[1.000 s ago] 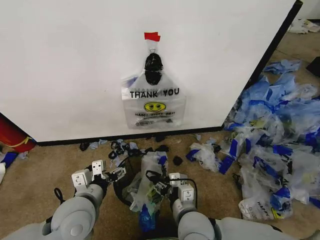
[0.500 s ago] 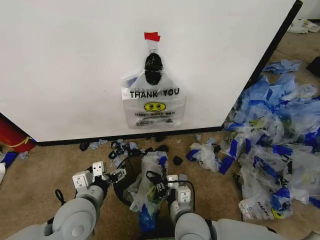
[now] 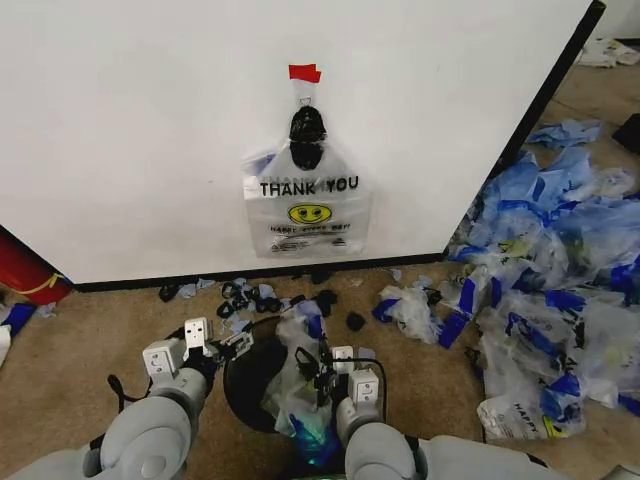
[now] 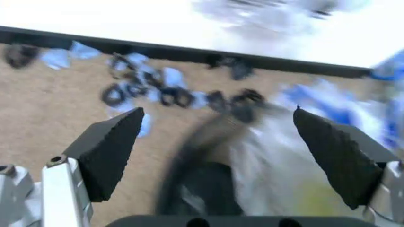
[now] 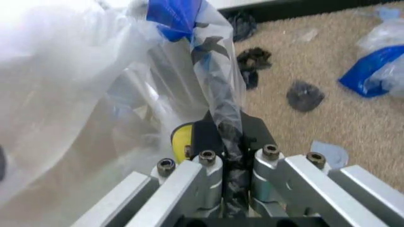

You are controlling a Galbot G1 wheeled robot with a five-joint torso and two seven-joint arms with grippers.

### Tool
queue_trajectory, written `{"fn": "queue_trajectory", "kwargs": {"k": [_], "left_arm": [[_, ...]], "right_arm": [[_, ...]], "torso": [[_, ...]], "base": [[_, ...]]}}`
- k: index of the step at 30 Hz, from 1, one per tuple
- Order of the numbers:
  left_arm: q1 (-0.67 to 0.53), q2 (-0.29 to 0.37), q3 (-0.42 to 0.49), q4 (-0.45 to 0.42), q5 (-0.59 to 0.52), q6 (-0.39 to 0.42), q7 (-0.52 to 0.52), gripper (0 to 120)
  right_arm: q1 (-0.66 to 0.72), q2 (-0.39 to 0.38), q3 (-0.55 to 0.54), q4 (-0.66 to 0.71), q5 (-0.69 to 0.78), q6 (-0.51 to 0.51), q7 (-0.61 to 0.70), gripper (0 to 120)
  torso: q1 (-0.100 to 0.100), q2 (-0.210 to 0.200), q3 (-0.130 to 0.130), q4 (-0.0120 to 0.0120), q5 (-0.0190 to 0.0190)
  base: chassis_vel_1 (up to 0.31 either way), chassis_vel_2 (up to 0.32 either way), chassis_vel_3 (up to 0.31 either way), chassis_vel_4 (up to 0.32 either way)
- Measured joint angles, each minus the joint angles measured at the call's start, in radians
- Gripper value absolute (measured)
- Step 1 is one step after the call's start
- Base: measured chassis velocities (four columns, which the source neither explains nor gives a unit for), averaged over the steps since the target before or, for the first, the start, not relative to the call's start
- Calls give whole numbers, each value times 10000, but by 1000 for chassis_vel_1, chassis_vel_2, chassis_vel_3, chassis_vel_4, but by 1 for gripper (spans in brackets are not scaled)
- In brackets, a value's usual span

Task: Pick up the garbage bag from the wall and place it over the trash bin.

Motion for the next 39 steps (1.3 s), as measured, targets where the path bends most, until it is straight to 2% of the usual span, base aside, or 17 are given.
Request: {"fn": "queue_trajectory", "kwargs": {"k": [4, 11, 16, 20, 26, 39], "left_arm": [[190, 263, -144, -632, -845, 149, -83, 94], [300, 652, -144, -716, -1552, 362, -97, 94], [-50, 823, 22, -716, -1745, 368, -90, 94], [-970, 1035, 442, -708, -2153, 384, -108, 94], [-1696, 1204, 610, -695, -2733, 457, -114, 97], [-2069, 1094, 879, -678, -2882, 502, -72, 97]], "right_arm": [[12, 32, 140, -106, -167, 28, -2, 0], [281, 31, 362, -190, -254, 68, -5, 0], [479, 36, 393, -217, -260, 100, -5, 0], [749, 48, 364, -323, -260, 100, -3, 0], [984, 151, 250, -538, -235, 100, -2, 0], [1681, 733, 3, -1459, -350, -159, 306, 0]], "torso": [[-1, 0, 0, 1, 1], [-1, 0, 0, 1, -5], [0, 0, 0, 0, -4], [0, 0, 1, 0, -4], [0, 0, 0, 0, -3], [0, 0, 0, 2, -4]], "base": [[0, 0, 0, 0], [0, 0, 0, 0], [0, 0, 0, 0], [0, 0, 0, 0], [0, 0, 0, 0], [0, 0, 0, 0]]}}
